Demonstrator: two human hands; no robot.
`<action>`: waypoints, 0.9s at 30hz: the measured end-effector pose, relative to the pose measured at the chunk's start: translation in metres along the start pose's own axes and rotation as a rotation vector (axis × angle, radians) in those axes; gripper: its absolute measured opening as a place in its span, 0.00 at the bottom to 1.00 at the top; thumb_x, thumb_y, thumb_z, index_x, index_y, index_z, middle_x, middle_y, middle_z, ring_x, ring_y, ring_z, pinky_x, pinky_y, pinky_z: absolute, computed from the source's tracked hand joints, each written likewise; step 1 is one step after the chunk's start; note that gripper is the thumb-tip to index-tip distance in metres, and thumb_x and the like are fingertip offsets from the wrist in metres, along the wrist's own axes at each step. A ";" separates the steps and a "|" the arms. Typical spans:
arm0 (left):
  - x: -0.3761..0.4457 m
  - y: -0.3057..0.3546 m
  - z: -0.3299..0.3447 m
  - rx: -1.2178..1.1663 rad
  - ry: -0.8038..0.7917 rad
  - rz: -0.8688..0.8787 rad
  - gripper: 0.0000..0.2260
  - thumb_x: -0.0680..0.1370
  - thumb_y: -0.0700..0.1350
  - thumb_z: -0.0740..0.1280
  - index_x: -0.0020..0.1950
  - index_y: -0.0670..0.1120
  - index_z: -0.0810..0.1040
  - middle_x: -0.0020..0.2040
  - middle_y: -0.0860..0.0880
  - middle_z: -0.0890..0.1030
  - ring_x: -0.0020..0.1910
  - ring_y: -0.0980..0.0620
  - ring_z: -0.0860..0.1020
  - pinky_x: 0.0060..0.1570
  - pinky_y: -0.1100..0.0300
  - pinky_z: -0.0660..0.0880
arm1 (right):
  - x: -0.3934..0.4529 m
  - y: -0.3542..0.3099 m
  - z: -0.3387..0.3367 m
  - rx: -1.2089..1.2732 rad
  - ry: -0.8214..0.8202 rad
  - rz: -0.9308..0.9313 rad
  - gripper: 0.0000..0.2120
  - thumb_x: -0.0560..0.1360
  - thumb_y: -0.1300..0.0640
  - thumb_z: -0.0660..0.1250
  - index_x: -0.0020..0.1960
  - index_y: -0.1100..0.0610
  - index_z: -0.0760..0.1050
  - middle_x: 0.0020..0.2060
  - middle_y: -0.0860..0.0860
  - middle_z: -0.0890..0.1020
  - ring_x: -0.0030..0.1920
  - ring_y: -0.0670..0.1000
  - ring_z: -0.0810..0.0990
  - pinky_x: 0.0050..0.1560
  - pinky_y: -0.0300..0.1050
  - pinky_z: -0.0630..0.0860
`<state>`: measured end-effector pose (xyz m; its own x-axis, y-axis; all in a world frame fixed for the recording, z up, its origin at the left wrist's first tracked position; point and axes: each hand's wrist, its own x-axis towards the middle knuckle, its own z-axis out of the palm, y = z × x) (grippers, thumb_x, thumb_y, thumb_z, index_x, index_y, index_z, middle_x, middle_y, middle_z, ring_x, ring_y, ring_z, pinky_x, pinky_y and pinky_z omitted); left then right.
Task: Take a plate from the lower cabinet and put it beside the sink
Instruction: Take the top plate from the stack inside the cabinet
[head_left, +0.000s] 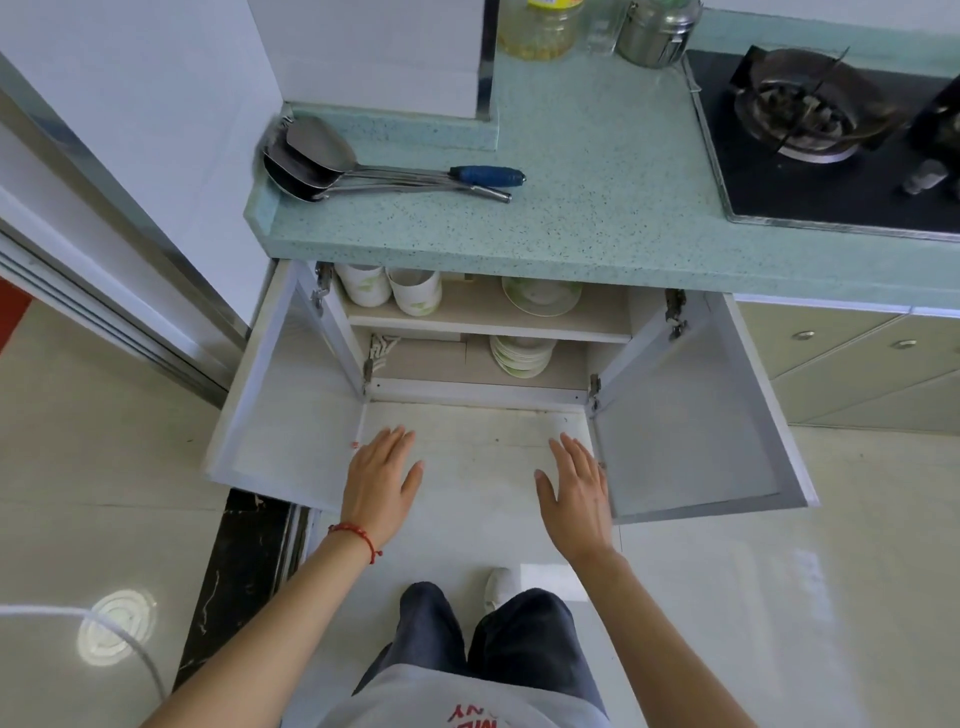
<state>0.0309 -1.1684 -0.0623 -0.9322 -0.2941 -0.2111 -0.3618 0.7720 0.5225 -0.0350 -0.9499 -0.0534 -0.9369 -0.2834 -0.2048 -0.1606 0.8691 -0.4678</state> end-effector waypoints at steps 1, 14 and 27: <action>0.002 0.001 0.002 0.007 -0.010 0.008 0.26 0.75 0.53 0.51 0.65 0.37 0.70 0.66 0.37 0.73 0.67 0.38 0.68 0.65 0.43 0.65 | 0.002 -0.001 0.001 0.002 0.001 -0.001 0.21 0.79 0.53 0.55 0.71 0.58 0.60 0.73 0.55 0.63 0.74 0.54 0.57 0.72 0.44 0.46; 0.050 0.036 0.048 0.086 -0.085 -0.011 0.29 0.74 0.56 0.45 0.67 0.40 0.67 0.68 0.40 0.70 0.70 0.41 0.65 0.68 0.45 0.62 | 0.060 0.042 0.001 0.014 -0.040 -0.019 0.21 0.78 0.56 0.58 0.69 0.61 0.64 0.70 0.59 0.67 0.73 0.58 0.61 0.73 0.52 0.54; 0.141 0.058 0.102 0.083 -0.061 0.000 0.28 0.74 0.54 0.48 0.66 0.39 0.68 0.68 0.39 0.71 0.69 0.40 0.66 0.67 0.45 0.62 | 0.151 0.104 0.020 0.030 -0.073 0.044 0.22 0.78 0.56 0.58 0.70 0.60 0.62 0.71 0.58 0.66 0.73 0.57 0.61 0.74 0.53 0.56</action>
<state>-0.1212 -1.1073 -0.1461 -0.9288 -0.2616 -0.2624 -0.3579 0.8169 0.4523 -0.1874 -0.9104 -0.1506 -0.9174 -0.2753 -0.2875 -0.1096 0.8691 -0.4823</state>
